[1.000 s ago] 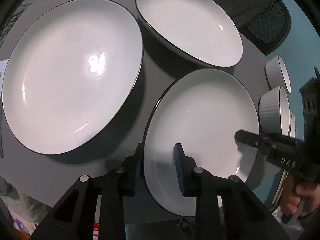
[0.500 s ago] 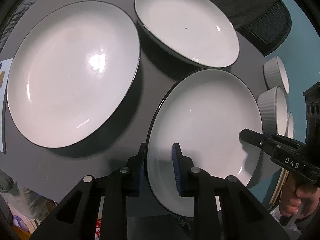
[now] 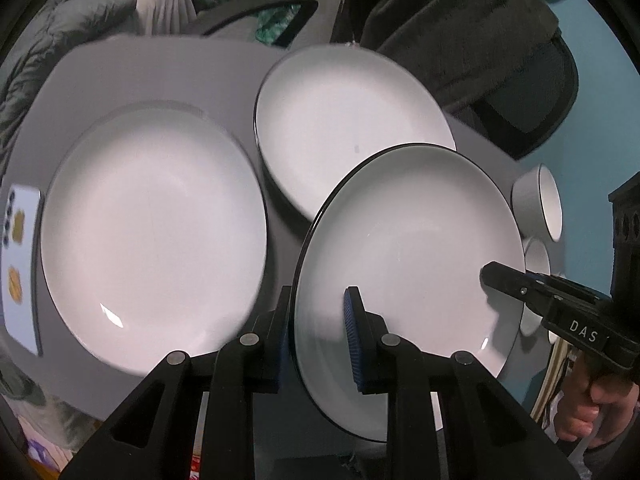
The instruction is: Organize plates and bowls
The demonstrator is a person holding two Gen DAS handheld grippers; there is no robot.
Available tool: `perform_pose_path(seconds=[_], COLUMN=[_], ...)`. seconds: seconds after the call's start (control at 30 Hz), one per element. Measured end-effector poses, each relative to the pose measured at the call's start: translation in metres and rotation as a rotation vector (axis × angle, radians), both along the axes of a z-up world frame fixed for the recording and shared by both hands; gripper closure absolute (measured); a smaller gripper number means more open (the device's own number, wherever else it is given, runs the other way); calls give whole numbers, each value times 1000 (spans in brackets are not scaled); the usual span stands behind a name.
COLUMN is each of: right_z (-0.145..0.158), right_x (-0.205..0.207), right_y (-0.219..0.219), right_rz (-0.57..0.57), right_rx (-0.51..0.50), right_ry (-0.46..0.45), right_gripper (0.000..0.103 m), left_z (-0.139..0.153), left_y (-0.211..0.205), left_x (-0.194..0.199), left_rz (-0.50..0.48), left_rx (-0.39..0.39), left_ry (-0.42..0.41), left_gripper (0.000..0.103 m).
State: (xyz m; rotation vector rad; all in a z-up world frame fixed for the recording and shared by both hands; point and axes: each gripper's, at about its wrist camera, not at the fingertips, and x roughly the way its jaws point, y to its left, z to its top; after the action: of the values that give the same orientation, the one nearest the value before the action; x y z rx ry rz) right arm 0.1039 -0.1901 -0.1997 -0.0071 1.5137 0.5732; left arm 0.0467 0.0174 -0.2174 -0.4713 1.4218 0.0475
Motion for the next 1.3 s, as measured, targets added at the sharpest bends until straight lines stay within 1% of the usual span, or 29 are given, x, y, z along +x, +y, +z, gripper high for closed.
perform_pose_path(seconds=[0.1,0.13,0.3,0.43,0.73,0.87,1.0,1.2,1.3], right_z=[1,1,-2,-5,-23,-30,-33,-34,-34], right_x=[13,19,45,63,94,101,103,105,107], right_y=[9,12,31,37,58,64,67,68,68], right_rz=[-3,-4,-5,-3,-5,-3,-2,-11,-12], right_rx=[6,9,18,25,27,15,4,-24,-35], right_ry=[-5,-8,-8,3,49,61,68,62,73], right_gripper=[88,88,88,88,88,87,87,87,84], left_z=[4,4,2,0,-13,-20,-26,-31,-31], left_y=[6,6,13,26,33,35,40,35,33], left_x=[19,26,55,67,96,104,105,108,109], left_rz=[1,5,14,24,35,33,38,25,11], left_rx=[12,15,43,59,99,107,98,87,102], left_ry=[-10,6,6,23,73,88,103,116,107], left_gripper=[80,80,79,78,78,77,77,77,74])
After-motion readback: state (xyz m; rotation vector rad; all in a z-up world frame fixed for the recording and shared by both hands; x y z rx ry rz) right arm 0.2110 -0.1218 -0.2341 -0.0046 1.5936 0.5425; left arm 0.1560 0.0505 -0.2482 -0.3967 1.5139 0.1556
